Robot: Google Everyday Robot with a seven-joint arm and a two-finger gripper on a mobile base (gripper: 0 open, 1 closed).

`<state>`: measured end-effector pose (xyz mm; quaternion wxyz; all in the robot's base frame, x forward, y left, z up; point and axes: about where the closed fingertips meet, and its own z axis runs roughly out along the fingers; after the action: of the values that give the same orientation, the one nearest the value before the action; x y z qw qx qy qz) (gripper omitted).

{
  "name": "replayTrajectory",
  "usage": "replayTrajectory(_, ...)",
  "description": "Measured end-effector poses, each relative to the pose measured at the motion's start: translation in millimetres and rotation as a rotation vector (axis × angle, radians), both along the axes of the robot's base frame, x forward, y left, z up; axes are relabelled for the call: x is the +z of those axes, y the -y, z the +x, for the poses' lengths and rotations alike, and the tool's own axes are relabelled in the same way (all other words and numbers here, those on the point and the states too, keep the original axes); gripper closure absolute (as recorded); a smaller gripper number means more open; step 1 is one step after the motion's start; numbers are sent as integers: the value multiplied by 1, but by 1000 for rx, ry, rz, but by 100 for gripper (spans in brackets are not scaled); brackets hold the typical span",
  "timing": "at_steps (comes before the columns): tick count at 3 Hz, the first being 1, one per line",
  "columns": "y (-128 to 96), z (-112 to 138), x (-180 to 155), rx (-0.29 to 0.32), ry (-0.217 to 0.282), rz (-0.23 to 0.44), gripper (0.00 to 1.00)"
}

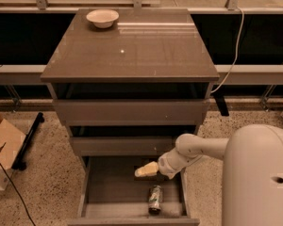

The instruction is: Pick 7up can from bottom drawer and place on counter

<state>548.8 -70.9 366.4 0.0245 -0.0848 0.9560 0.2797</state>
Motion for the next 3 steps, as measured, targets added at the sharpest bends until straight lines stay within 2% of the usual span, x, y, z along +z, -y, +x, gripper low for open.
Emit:
replayTrajectory(1, -3, -2, -37, -24, -62, 14, 0)
replayTrajectory(2, -3, -2, -37, -24, -62, 14, 0)
replayTrajectory(3, -6, 7, -62, -88, -76, 3, 0)
